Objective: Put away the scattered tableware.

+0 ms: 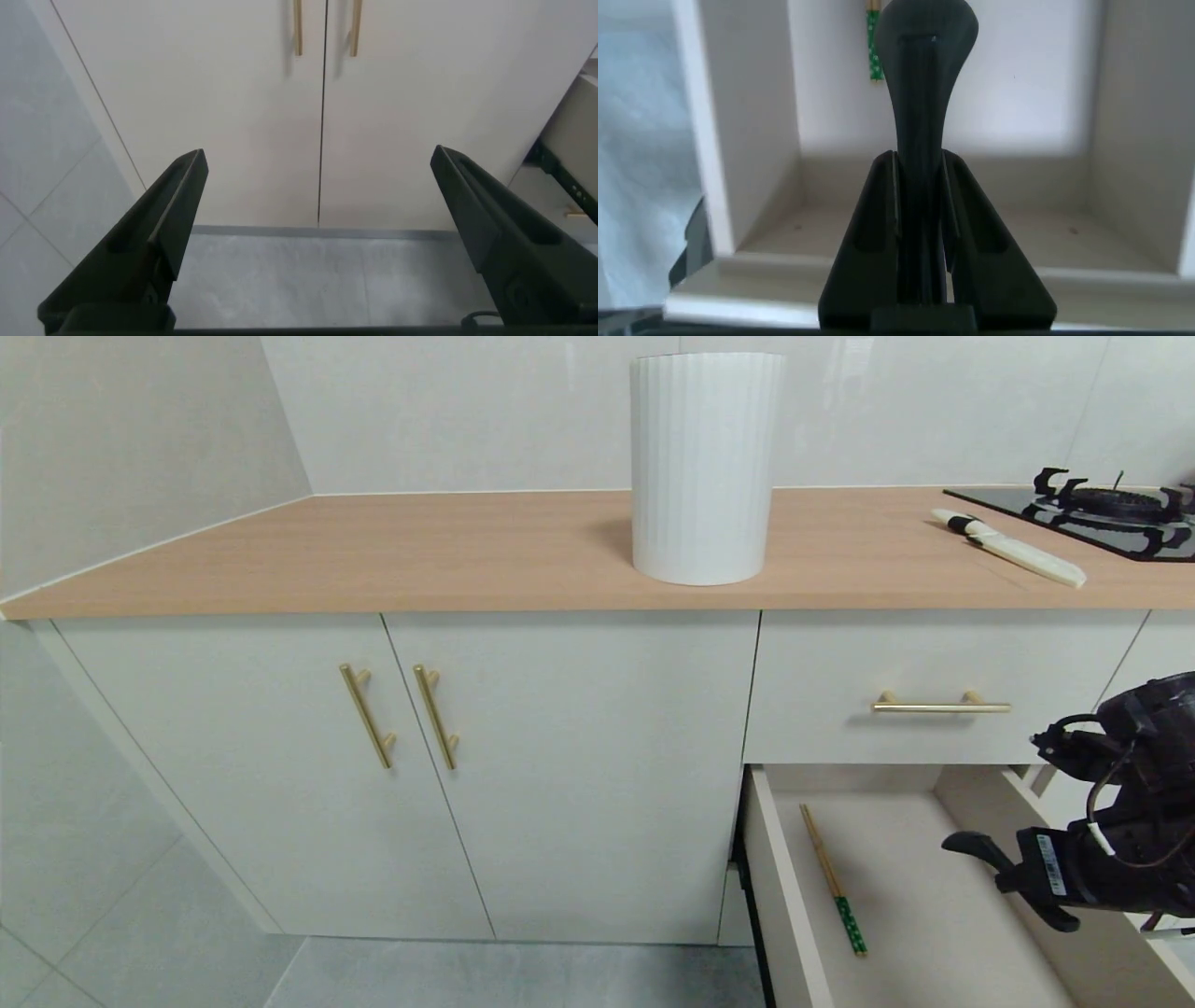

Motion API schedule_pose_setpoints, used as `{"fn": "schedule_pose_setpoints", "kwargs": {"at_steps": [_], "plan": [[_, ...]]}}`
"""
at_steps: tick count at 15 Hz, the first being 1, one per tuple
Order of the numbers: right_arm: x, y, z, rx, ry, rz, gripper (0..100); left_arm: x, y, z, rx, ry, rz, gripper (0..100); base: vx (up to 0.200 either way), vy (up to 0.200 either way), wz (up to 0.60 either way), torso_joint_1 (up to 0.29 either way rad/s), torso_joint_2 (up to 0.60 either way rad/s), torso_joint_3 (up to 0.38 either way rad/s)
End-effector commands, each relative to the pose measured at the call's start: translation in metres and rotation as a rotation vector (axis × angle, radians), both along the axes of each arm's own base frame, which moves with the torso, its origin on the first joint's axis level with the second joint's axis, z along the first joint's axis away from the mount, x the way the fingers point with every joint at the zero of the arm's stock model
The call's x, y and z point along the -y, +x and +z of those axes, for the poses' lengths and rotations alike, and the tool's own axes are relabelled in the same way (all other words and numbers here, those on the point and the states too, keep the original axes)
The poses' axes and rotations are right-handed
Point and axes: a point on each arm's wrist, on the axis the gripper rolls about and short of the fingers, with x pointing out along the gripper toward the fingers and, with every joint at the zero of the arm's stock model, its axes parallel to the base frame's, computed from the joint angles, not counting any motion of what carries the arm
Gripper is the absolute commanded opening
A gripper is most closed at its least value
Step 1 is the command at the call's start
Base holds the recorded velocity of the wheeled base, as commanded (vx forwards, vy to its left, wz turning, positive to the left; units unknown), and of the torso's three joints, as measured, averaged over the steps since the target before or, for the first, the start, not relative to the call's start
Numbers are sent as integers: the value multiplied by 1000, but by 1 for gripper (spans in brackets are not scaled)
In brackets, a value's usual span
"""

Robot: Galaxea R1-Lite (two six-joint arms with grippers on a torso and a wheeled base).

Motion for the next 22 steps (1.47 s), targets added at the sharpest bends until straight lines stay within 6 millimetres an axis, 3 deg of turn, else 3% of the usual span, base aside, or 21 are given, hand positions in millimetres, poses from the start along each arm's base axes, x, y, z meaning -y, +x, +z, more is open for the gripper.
{"fn": "schedule_pose_setpoints", "kwargs": {"at_steps": [1,2,6,10,22], "plan": [[-2,11,-27,-81,-13,4,0,0,0,0,0,0,0,100,0,0,0,0,0,0],[-2,15,-33,-93,-16,3,0,0,0,0,0,0,2,100,0,0,0,0,0,0],[-7,43,-89,-200,-25,5,0,0,0,0,0,0,0,100,0,0,0,0,0,0],[-9,62,-141,-84,-24,10,0,0,0,0,0,0,0,100,0,0,0,0,0,0],[4,81,-180,-41,-49,9,0,0,0,0,0,0,0,100,0,0,0,0,0,0]]}}
